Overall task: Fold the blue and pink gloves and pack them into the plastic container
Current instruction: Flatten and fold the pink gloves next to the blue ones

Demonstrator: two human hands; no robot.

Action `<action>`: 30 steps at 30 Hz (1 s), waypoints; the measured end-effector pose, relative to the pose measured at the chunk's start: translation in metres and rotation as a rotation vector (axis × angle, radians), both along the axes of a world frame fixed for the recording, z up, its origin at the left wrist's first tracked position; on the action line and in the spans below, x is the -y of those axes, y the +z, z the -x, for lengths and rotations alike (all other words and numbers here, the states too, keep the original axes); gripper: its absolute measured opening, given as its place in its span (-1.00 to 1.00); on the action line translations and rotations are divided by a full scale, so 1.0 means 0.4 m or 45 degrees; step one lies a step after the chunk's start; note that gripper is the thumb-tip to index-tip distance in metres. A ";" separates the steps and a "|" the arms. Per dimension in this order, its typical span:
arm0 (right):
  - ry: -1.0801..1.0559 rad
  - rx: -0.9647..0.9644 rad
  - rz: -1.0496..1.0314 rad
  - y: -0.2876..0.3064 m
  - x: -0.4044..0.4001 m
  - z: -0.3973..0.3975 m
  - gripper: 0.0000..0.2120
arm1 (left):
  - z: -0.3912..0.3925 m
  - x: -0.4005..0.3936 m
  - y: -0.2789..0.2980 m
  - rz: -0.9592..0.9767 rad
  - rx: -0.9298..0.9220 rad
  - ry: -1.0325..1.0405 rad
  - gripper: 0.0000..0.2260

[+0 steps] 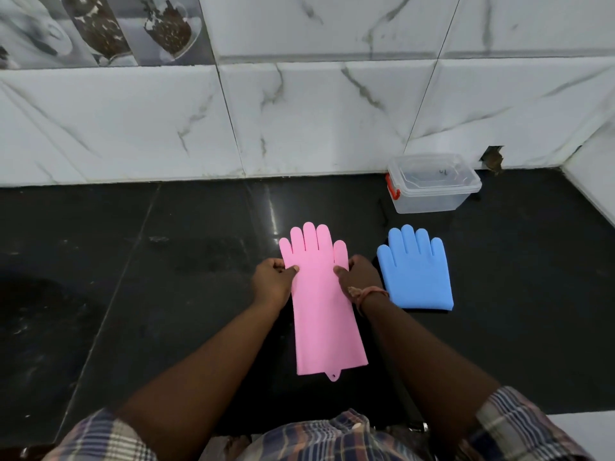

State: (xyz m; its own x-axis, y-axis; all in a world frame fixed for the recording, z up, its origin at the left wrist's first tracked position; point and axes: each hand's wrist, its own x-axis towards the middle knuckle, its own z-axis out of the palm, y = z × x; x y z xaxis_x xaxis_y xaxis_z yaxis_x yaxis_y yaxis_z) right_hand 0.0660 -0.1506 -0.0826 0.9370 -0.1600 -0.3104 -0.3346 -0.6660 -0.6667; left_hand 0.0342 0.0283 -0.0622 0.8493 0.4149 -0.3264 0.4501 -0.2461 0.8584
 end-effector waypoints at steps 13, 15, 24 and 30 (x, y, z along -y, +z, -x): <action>-0.040 0.101 0.002 -0.034 0.014 -0.002 -0.78 | -0.002 0.004 -0.038 -0.027 0.152 -0.015 -0.88; -0.017 0.097 0.024 -0.033 0.015 -0.004 -0.76 | -0.005 -0.001 -0.048 -0.048 0.122 -0.005 -0.86; 0.076 0.145 0.116 -0.012 0.007 0.023 -0.74 | 0.006 -0.001 -0.068 -0.160 0.156 0.022 -0.82; 0.004 0.168 0.027 0.006 0.022 0.079 -0.77 | 0.039 -0.009 -0.069 -0.094 0.193 0.026 -0.64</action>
State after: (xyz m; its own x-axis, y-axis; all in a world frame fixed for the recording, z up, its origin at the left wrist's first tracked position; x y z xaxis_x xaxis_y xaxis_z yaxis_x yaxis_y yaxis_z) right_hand 0.0346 -0.1594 -0.0801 0.9700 -0.1625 -0.1808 -0.2428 -0.6811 -0.6907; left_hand 0.0188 0.0319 -0.0899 0.8778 0.4505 -0.1629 0.3220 -0.3032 0.8969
